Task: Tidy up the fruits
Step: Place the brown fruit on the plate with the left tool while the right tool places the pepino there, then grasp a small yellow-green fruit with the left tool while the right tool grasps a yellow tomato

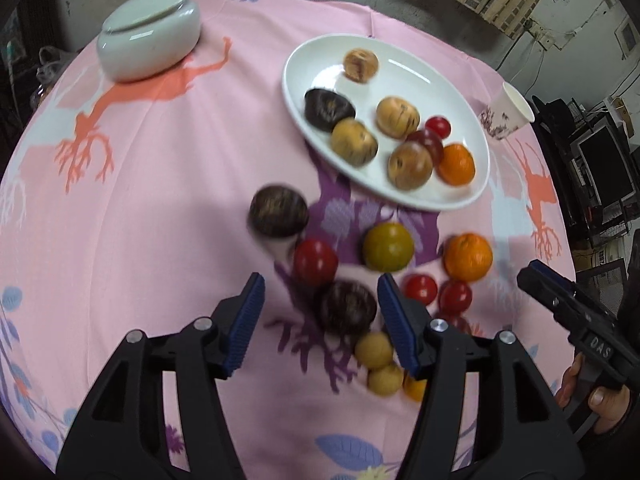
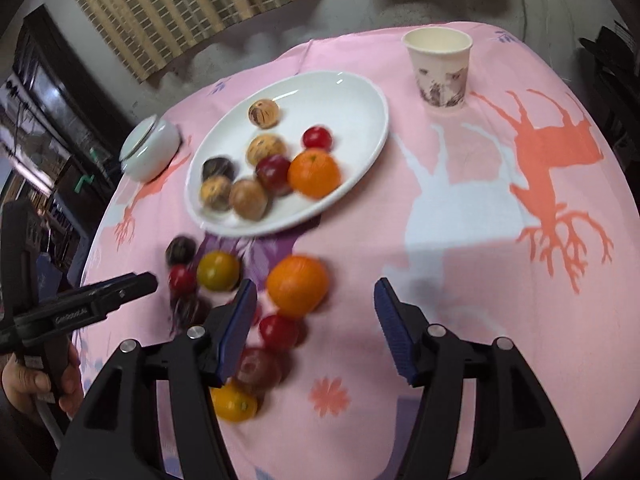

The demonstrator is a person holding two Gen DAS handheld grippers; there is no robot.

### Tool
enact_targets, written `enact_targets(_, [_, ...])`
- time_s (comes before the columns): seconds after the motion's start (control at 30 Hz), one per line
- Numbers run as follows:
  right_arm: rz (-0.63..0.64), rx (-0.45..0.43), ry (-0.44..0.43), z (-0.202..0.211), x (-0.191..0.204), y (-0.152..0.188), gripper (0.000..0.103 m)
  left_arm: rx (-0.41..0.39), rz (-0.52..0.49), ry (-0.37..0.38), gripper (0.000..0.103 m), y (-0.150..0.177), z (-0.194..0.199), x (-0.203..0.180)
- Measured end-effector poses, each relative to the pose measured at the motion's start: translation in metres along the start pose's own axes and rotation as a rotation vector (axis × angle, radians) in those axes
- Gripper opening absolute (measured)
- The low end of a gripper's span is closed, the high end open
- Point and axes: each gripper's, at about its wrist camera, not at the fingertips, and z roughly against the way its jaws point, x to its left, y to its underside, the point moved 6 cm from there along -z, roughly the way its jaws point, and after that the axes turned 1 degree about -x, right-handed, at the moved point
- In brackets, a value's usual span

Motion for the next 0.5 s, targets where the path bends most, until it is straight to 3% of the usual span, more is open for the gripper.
enact_targets(0.27, [0.061,0.094,-0.067,0.002,0.036,0.055,0.062,0.031,0.025,-0.008,0.067,0.033,0.006,0.008])
enact_targets(0.5, [0.115,0.145,-0.069,-0.012,0.058,0.081,0.062,0.048,0.037,-0.001,0.068,0.049,0.012,0.014])
